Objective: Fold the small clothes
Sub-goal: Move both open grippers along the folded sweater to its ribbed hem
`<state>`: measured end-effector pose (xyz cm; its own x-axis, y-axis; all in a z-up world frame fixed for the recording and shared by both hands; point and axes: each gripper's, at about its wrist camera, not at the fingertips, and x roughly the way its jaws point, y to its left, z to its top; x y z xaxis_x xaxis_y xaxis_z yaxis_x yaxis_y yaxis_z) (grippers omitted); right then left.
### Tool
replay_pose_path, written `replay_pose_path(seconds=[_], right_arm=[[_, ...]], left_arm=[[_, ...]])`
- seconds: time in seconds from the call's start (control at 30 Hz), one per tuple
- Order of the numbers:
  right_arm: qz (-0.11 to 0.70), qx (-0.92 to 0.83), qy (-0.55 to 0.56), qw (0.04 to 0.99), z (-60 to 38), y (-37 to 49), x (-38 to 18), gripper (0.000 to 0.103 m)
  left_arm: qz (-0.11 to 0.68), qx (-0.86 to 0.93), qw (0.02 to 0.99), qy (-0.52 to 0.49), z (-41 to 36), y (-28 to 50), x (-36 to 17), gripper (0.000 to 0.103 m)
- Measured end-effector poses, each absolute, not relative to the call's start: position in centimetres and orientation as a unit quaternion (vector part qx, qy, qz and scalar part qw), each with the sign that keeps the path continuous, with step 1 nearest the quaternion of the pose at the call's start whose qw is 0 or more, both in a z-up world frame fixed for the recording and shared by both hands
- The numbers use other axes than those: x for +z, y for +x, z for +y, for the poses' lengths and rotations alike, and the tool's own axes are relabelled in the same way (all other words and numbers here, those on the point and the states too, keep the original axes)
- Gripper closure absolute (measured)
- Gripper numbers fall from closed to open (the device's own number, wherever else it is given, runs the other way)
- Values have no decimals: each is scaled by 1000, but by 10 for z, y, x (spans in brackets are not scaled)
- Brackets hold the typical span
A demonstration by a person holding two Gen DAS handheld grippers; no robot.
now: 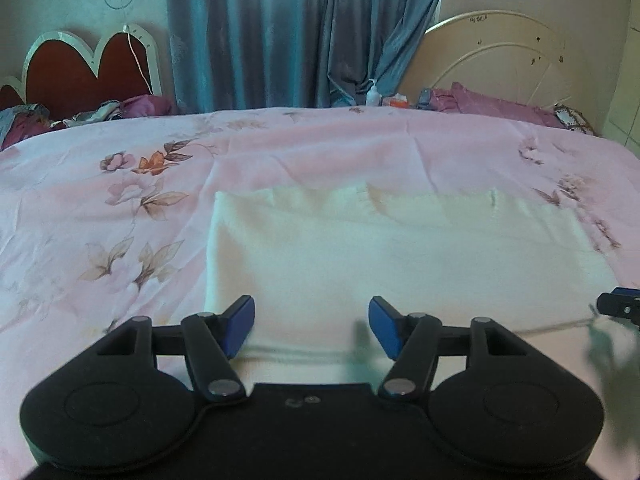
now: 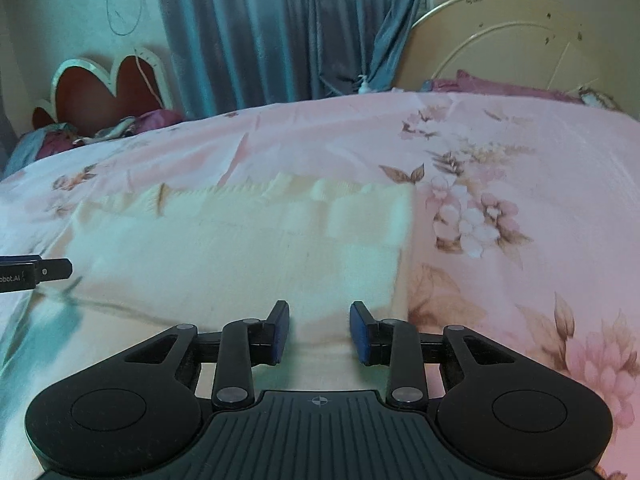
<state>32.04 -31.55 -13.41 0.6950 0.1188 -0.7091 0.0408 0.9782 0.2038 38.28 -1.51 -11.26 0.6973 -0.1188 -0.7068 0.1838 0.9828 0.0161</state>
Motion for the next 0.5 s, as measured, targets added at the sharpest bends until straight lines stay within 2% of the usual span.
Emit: replay_pose_path(seconds=[0.5], right_arm=[[383,81,102,915,-296,217,-104,70]], left_arm=[[399,-112,910,19,-5,276,-97,39]])
